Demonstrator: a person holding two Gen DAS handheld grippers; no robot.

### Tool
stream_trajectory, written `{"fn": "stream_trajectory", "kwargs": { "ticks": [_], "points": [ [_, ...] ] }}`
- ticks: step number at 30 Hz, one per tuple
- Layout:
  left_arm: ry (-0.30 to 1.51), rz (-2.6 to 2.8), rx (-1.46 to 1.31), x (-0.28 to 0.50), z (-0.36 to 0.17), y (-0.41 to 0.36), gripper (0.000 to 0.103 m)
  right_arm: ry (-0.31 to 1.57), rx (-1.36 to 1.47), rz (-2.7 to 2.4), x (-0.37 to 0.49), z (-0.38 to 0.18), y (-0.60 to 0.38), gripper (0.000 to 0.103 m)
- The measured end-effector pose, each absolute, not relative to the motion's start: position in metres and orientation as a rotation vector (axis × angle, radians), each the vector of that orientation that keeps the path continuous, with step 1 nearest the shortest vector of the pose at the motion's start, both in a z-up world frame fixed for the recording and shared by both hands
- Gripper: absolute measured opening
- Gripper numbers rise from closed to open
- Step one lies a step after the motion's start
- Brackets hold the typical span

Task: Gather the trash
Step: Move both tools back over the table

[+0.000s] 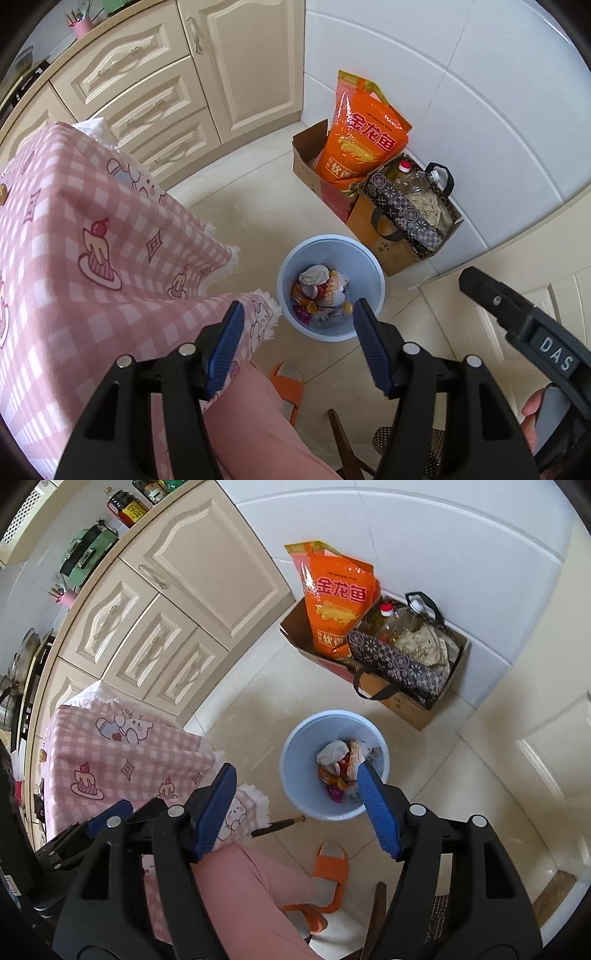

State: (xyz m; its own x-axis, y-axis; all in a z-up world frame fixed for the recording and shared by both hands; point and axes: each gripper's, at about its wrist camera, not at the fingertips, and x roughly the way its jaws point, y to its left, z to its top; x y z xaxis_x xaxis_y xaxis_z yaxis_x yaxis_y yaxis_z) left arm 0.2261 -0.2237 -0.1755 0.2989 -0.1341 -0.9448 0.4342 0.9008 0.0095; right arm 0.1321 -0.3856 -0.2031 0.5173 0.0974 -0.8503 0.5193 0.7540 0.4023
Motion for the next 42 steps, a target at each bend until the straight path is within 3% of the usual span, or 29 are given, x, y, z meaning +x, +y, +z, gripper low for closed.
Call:
{"fn": "stream_trajectory", "kwargs": {
  "ticks": [18, 31, 35, 42],
  "points": [
    [1.096, -0.437, 0.272, 0.179, -0.126, -0.189, 0.061, 0.873, 0.697, -0.278, 0.085, -0.157, -0.349, 0.068],
    [0.983, -0.373, 0.180, 0.165, -0.075, -0.126, 0.061, 0.830, 0.594, -0.157, 0.096, -0.115, -0.285, 0.068],
    [0.976, -0.316, 0.138, 0.171, -0.068, -0.096, 0.068, 0.839, 0.557, -0.101, 0.110, -0.108, -0.260, 0.068],
    [1.001, -0.175, 0.048, 0.187, -0.064, -0.035, 0.071, 0.869, 0.482, 0.013, 0.141, -0.100, -0.215, 0.069]
  ]
}}
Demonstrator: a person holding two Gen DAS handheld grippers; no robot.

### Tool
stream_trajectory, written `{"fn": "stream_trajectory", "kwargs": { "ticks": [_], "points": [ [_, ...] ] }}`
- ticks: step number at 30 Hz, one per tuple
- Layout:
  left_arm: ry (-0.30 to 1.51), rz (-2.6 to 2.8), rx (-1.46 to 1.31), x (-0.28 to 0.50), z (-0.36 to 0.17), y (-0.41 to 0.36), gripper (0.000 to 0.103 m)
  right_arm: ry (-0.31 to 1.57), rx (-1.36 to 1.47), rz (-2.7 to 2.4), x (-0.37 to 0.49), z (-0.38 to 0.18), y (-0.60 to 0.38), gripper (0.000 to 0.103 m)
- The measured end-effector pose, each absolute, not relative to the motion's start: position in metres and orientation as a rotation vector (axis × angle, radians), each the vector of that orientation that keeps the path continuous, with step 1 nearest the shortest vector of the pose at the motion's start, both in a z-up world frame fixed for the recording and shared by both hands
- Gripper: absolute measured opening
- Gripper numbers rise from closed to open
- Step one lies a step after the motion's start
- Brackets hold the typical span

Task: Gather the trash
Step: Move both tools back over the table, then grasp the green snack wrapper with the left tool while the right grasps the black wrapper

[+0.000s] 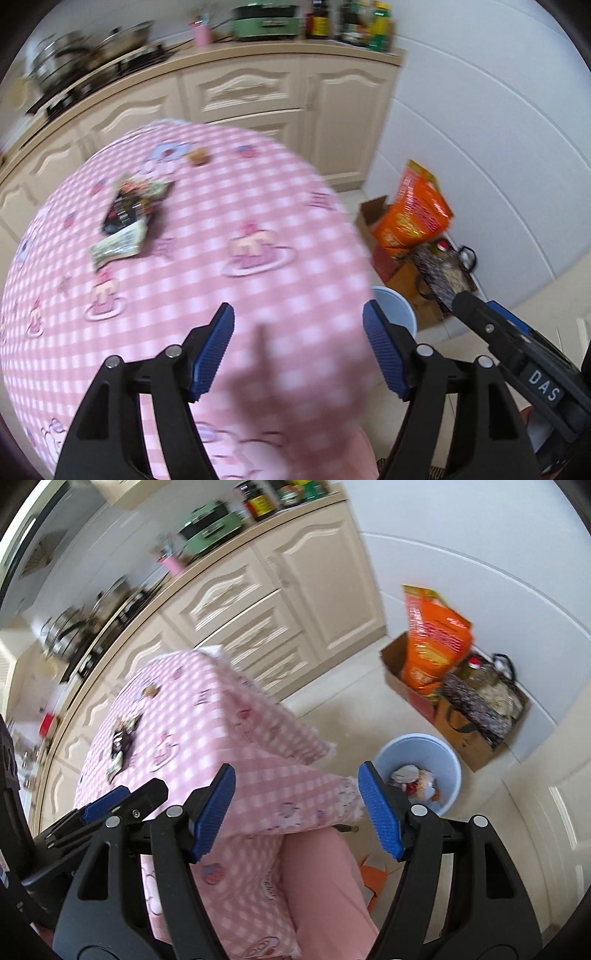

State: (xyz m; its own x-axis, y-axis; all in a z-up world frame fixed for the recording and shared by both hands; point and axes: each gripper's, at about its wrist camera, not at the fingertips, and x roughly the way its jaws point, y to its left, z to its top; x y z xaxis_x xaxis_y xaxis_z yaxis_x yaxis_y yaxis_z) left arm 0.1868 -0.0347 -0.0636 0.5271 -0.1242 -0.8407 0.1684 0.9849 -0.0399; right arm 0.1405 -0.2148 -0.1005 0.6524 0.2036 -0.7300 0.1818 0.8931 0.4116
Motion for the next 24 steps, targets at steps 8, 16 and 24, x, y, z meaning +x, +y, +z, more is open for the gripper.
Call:
{"fn": "stream_trajectory", "kwargs": {
  "ticks": [8, 16, 24],
  "points": [
    [1.011, -0.041, -0.044, 0.206, -0.061, 0.034, 0.072, 0.889, 0.406, 0.113, 0.172, -0.094, -0.173, 0.070],
    [1.063, 0.043, -0.130, 0.237, -0.070, 0.088, 0.072, 0.908, 0.365, 0.174, 0.211, -0.090, -0.143, 0.070],
    [1.120, 0.089, -0.187, 0.267, -0.091, 0.113, 0.072, 0.914, 0.325, 0.225, 0.247, -0.084, -0.117, 0.070]
  ]
}}
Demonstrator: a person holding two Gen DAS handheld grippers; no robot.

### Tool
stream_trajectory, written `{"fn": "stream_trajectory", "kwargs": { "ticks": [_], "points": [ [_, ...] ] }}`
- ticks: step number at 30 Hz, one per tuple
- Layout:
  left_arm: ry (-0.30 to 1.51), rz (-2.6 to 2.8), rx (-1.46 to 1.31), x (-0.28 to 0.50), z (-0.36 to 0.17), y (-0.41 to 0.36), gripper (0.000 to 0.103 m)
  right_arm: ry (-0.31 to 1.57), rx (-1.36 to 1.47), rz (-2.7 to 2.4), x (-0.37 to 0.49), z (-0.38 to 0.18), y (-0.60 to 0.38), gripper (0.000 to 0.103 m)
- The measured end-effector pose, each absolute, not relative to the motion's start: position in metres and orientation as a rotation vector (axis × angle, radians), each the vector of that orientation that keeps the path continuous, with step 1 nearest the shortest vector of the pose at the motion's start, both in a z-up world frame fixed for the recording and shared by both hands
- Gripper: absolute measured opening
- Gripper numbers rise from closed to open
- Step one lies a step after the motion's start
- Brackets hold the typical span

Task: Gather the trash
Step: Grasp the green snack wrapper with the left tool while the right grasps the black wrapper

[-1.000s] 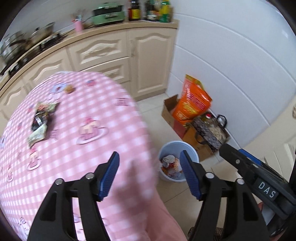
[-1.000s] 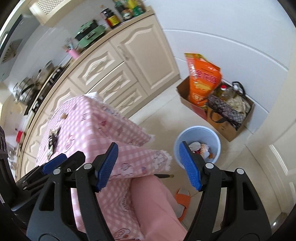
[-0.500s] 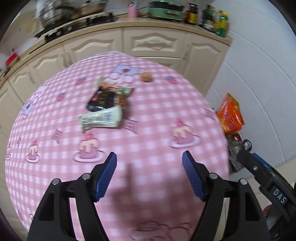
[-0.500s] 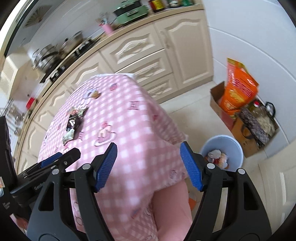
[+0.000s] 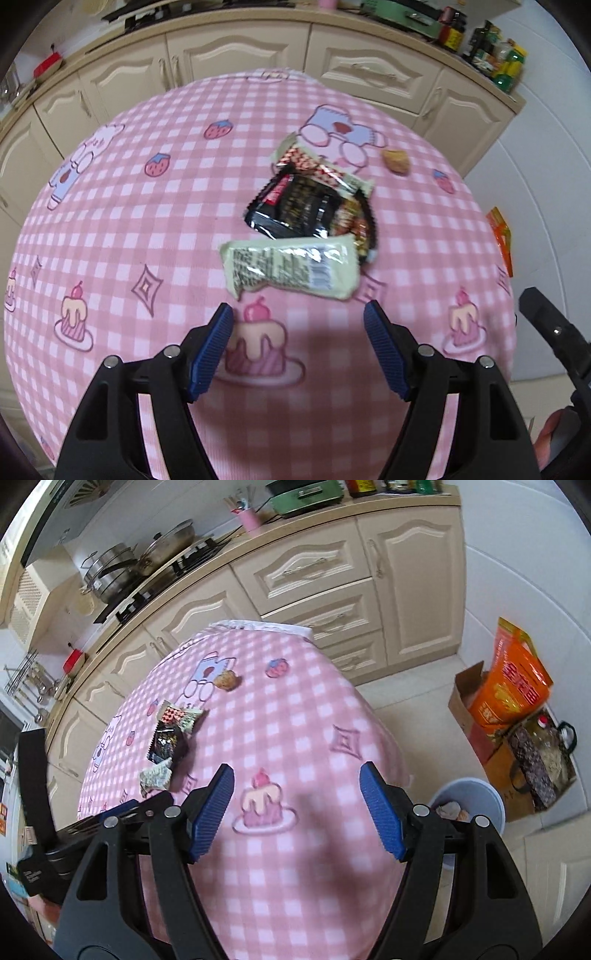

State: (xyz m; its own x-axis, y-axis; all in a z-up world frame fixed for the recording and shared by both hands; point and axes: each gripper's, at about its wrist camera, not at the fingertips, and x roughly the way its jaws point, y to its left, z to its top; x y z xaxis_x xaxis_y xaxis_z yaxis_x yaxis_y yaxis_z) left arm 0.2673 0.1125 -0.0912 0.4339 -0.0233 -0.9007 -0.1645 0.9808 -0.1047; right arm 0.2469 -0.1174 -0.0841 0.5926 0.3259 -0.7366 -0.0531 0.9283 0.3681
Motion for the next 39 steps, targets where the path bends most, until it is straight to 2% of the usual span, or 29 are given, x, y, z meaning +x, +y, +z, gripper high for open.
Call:
{"fn": "stream_trajectory", "kwargs": {
  "ticks": [2, 8, 10, 12, 13, 14, 15, 17, 28, 39],
  "points": [
    [1.051, 0.097, -0.193, 0.270, -0.091, 0.118, 0.072, 0.913, 0.310, 0.245, 0.254, -0.084, -0.109, 0.070],
    [1.005, 0.097, -0.112, 0.279, -0.098, 0.115, 0.071, 0.942, 0.291, 0.276, 0.277, -0.094, -0.092, 0.070],
    [0.992, 0.113, -0.099, 0.280, -0.097, 0.116, 0.063, 0.952, 0.287, 0.288, 0.281, -0.096, -0.087, 0.070],
    [0.985, 0.107, -0.109, 0.281, -0.097, 0.120, 0.059, 0.955, 0.272, 0.302, 0.284, -0.097, -0.081, 0.070],
    [0.980, 0.105, -0.123, 0.281, -0.096, 0.124, 0.055, 0.955, 0.264, 0.307, 0.284, -0.097, -0.078, 0.070],
    [0.973, 0.121, -0.128, 0.280, -0.096, 0.127, 0.029, 0.953, 0.261, 0.311, 0.285, -0.097, -0.076, 0.070],
    [0.967, 0.169, -0.119, 0.280, -0.096, 0.132, 0.012, 0.951, 0.260, 0.316, 0.285, -0.096, -0.075, 0.070],
    [0.969, 0.154, -0.163, 0.280, -0.095, 0.141, 0.006, 0.951, 0.262, 0.316, 0.285, -0.097, -0.074, 0.070],
    [0.973, 0.136, -0.235, 0.272, -0.092, 0.158, 0.003, 0.958, 0.249, 0.303, 0.283, -0.096, -0.071, 0.070],
    [0.876, 0.157, -0.242, 0.248, -0.070, 0.175, 0.003, 0.965, 0.196, 0.319, 0.280, -0.091, -0.055, 0.070]
  ]
}}
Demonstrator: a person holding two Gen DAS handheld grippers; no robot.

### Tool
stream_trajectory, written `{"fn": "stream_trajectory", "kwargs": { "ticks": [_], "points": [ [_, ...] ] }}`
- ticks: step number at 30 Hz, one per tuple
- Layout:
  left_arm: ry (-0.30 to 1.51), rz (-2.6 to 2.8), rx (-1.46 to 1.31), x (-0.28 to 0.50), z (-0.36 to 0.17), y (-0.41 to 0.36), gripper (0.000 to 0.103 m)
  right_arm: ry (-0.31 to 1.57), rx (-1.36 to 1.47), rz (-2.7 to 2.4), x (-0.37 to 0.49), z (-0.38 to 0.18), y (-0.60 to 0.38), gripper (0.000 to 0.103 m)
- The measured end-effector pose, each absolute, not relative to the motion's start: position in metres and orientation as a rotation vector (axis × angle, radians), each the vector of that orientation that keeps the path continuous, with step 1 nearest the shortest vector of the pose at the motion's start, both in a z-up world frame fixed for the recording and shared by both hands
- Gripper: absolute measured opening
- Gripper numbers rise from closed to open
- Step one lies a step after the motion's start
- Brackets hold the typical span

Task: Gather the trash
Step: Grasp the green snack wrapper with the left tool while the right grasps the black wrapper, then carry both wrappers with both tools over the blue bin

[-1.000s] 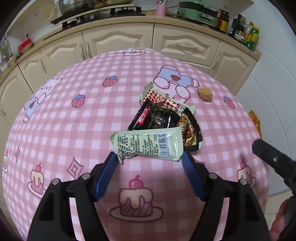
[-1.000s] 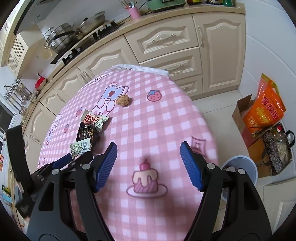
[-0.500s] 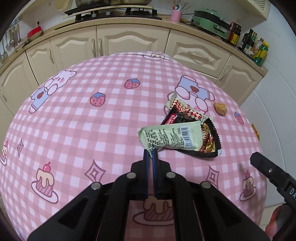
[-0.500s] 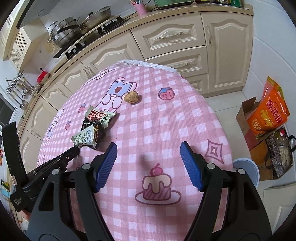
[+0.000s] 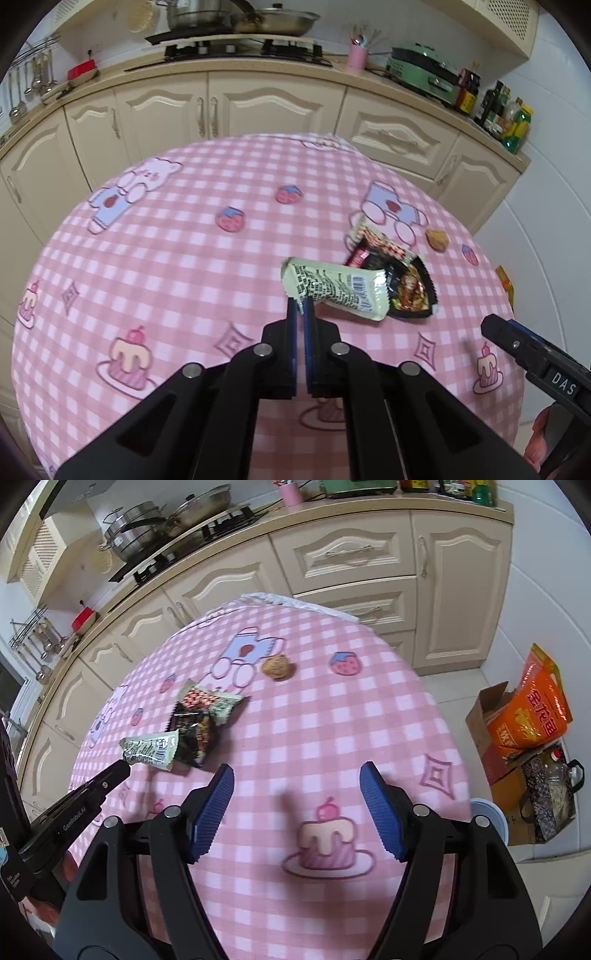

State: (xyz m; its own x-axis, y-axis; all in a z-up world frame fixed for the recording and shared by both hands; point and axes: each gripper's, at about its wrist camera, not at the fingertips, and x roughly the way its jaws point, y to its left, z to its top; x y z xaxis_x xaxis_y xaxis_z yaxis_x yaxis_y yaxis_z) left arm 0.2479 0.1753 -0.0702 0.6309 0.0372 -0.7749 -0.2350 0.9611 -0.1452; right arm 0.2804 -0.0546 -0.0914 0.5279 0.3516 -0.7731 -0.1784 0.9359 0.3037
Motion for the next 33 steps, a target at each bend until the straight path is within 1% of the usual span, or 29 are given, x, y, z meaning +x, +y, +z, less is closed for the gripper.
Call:
{"fn": "stream_trajectory", "kwargs": {
  "ticks": [5, 9, 10, 11, 12, 13, 14, 18, 24, 33],
  "points": [
    [0.846, 0.195, -0.272, 0.243, -0.065, 0.195, 0.003, 0.983, 0.156, 0.377, 0.288, -0.090, -0.021, 0.070],
    [0.836, 0.220, -0.267, 0.242, -0.063, 0.205, 0.003, 1.027, 0.119, 0.415, 0.303, -0.099, 0.013, 0.070],
    [0.837, 0.218, -0.275, 0.242, -0.063, 0.208, 0.003, 1.035, 0.115, 0.424, 0.306, -0.102, 0.019, 0.063],
    [0.839, 0.221, -0.280, 0.242, -0.064, 0.211, 0.003, 1.037, 0.121, 0.437, 0.309, -0.106, 0.025, 0.044],
    [0.841, 0.226, -0.284, 0.242, -0.064, 0.213, 0.003, 1.033, 0.122, 0.435, 0.311, -0.108, 0.029, 0.032],
    [0.843, 0.233, -0.291, 0.242, -0.065, 0.216, 0.003, 1.024, 0.117, 0.422, 0.311, -0.109, 0.031, 0.022],
    [0.843, 0.234, -0.294, 0.242, -0.065, 0.217, 0.003, 1.022, 0.125, 0.426, 0.311, -0.109, 0.031, 0.015],
    [0.840, 0.224, -0.295, 0.241, -0.064, 0.218, 0.003, 1.019, 0.193, 0.446, 0.305, -0.107, 0.025, 0.013],
    [0.823, 0.196, -0.266, 0.238, -0.059, 0.208, 0.003, 0.982, 0.224, 0.444, 0.290, -0.093, 0.010, 0.012],
    [0.796, 0.109, -0.243, 0.231, -0.047, 0.180, 0.003, 0.936, 0.284, 0.392, 0.256, -0.080, -0.032, 0.011]
  ]
}}
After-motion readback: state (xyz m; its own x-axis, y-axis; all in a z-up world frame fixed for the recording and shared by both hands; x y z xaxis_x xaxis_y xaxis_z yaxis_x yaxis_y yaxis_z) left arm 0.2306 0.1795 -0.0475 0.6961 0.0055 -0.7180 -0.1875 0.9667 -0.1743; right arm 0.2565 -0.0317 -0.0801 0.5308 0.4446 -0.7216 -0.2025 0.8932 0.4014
